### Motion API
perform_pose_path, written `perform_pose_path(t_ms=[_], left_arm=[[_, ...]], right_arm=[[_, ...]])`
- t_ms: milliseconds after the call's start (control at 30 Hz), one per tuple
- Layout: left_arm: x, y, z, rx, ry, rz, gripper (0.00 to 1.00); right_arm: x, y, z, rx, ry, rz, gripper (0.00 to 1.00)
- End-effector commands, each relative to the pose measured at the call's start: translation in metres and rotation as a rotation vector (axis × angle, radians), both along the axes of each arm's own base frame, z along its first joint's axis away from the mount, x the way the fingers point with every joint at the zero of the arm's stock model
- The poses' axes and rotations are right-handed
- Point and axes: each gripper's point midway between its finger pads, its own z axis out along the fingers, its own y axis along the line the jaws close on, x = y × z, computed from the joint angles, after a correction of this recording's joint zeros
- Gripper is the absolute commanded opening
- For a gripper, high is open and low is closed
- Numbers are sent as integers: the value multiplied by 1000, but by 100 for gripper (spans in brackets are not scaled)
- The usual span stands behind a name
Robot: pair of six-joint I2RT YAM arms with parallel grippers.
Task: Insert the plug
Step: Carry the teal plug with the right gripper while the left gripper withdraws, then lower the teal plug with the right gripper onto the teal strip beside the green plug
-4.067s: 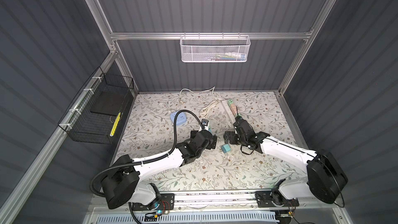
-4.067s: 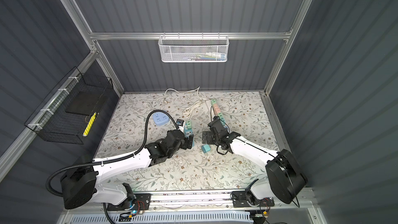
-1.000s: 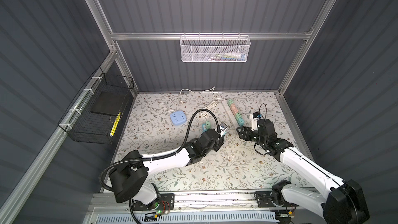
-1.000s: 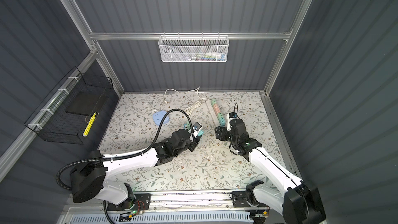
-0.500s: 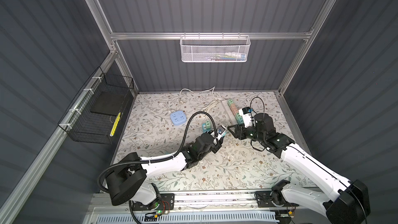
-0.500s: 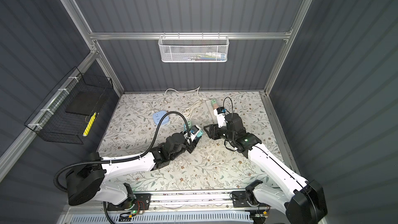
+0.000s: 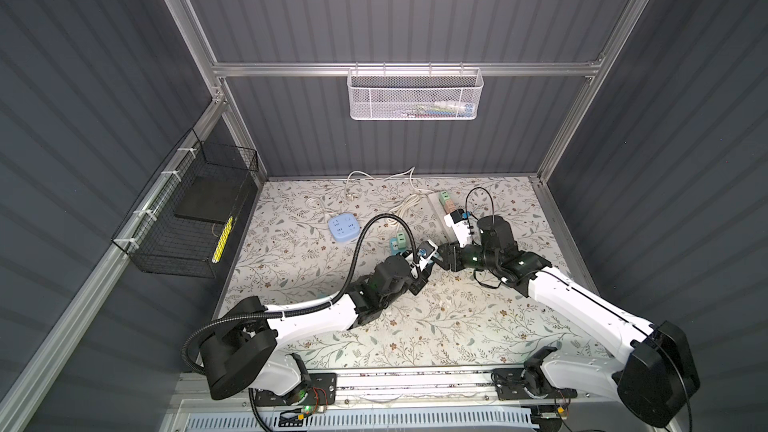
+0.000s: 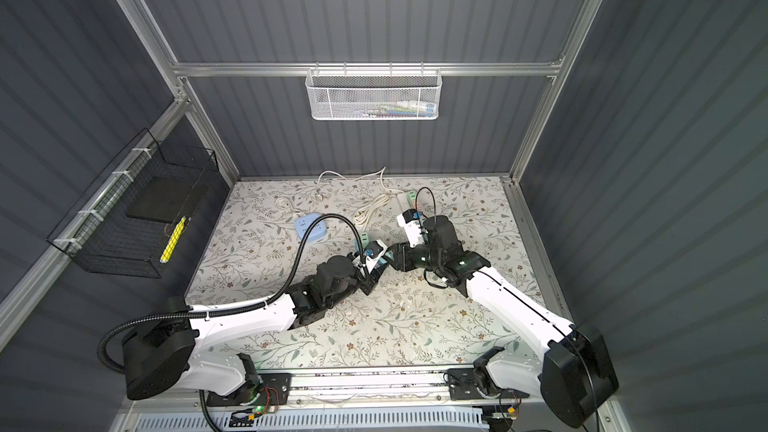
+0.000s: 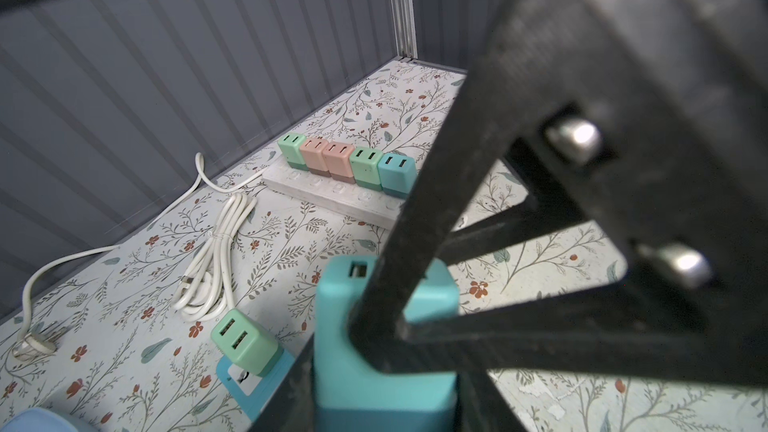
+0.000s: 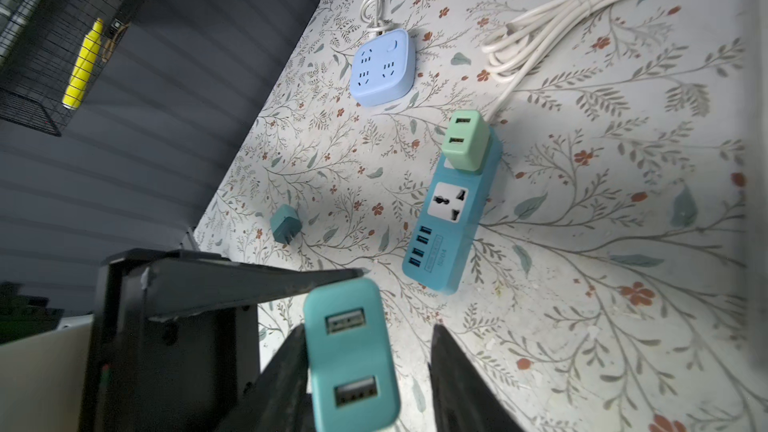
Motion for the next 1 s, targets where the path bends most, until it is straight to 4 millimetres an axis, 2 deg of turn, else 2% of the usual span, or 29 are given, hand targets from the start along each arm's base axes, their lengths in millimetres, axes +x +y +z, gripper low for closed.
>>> perform_pose_path(t_ms=[0,133,300,533,633,733,867,967], left_arm=[[0,3,14,-27,-34,-1,24],[0,3,15,-27,-36,-4,26],[2,5,17,-32,-23,18,38],[3,31,36,-128,-28,120,79],[8,57,53,-228,-9,244,91],[13,89,65,-305,3,390,99],[29,143,53,-310,31,694,100],[35,195,28,-306,90,968,100]], right_arm=[[-1,10,17,54,-23,45,43],[-3,10,15,49,-22,52,36],[-6,11,16,61,-19,67,30],[2,9,22,47,-50,30,27],[7,8,22,20,-68,5,25],[12,8,19,-9,-82,-23,24],[23,10,10,-71,-116,-100,24],[32,15,0,-115,-141,-159,24]])
